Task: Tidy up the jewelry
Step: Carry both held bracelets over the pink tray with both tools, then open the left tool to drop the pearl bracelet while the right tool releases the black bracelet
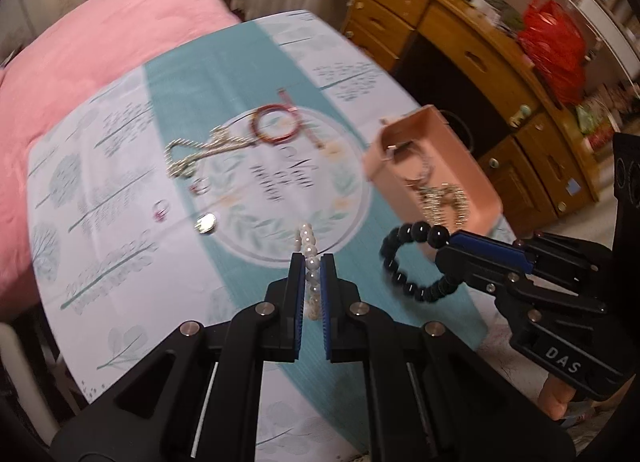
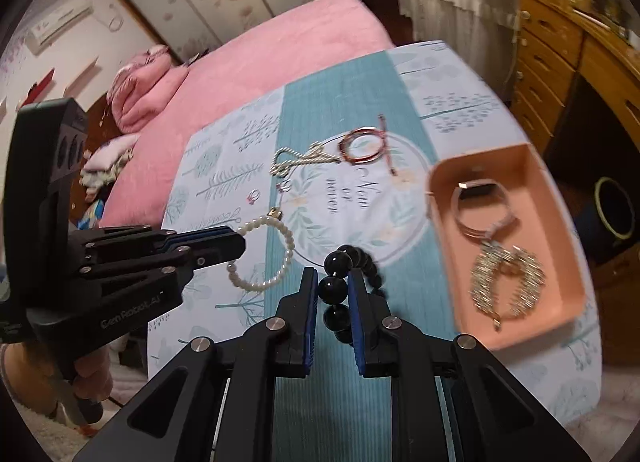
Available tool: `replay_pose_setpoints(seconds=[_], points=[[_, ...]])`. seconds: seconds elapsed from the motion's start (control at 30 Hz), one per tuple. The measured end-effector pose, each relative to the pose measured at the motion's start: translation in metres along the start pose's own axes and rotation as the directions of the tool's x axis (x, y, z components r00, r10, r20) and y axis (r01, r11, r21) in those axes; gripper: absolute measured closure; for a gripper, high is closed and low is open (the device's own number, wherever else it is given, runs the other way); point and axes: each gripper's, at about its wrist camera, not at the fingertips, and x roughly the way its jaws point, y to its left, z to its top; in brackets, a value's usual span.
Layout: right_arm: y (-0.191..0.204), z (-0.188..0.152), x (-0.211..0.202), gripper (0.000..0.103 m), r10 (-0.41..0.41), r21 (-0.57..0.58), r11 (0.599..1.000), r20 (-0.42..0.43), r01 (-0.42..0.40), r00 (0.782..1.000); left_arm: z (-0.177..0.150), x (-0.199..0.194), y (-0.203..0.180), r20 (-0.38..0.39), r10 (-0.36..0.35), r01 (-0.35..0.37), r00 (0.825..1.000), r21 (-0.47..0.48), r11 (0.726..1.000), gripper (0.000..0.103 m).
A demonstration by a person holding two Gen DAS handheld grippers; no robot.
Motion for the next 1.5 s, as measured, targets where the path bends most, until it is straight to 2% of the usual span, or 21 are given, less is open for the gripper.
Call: replay_pose_setpoints(seconds=[0.4, 0.6, 0.77, 0.97, 1.17, 1.27, 1.3, 1.37, 1.4, 1.43, 1.5], points=[[-0.069, 0.0, -0.071, 0.089, -0.072, 0.106, 0.993, 0.109, 0.061, 0.991, 0.038, -0.003, -0.083, 0.051, -0.081, 0.073, 0.995, 0.139, 0.988, 0.098], [-0.1, 0.006, -0.074, 0.089, -0.113, 0.125, 0.987, 0.112, 0.099, 0.987, 0.061, 0.005, -0.116, 0.066, -0.125, 0.112, 0.99, 0.174, 0.978, 0.098], [-0.12, 0.016, -0.068, 0.089, -0.14, 0.13, 0.984, 0.117, 0.124, 0.983, 0.079, 0.032, -0.139, 0.042, -0.148, 0.137, 0.988, 0.203, 0.97, 0.098], [-0.145, 0.024, -0.057, 0.089, -0.151, 0.141, 0.981, 0.105, 0.136, 0.983, 0.097, 0.085, -0.15, 0.01, -0.12, 0.115, 0.993, 0.234, 0.965, 0.098], [-0.158, 0.027, -0.043, 0.089, -0.157, 0.134, 0.98, 0.091, 0.144, 0.983, 0.105, 0.134, -0.133, -0.045, -0.013, 0.023, 0.999, 0.226, 0.974, 0.098], [-0.163, 0.028, -0.033, 0.089, -0.161, 0.14, 0.979, 0.085, 0.148, 0.983, 0.101, 0.14, -0.121, -0.065, -0.005, 0.018, 0.998, 0.204, 0.979, 0.097], [-0.165, 0.028, -0.029, 0.089, -0.161, 0.143, 0.978, 0.08, 0.148, 0.984, 0.099, 0.14, -0.118, -0.072, -0.011, 0.024, 0.997, 0.192, 0.981, 0.094], [-0.168, 0.03, -0.023, 0.089, -0.164, 0.147, 0.978, 0.076, 0.151, 0.984, 0.095, 0.138, -0.113, -0.08, -0.023, 0.036, 0.997, 0.171, 0.985, 0.077], [-0.169, 0.031, -0.019, 0.089, -0.167, 0.145, 0.977, 0.074, 0.155, 0.983, 0.092, 0.135, -0.112, -0.079, -0.03, 0.043, 0.996, 0.163, 0.986, 0.058], [-0.17, 0.032, -0.016, 0.089, -0.173, 0.143, 0.977, 0.073, 0.161, 0.982, 0.089, 0.131, -0.111, -0.071, -0.04, 0.05, 0.997, 0.153, 0.987, 0.048], [-0.17, 0.036, -0.008, 0.089, -0.185, 0.132, 0.976, 0.07, 0.175, 0.98, 0.083, 0.122, -0.109, -0.053, -0.05, 0.057, 0.997, 0.136, 0.989, 0.047]])
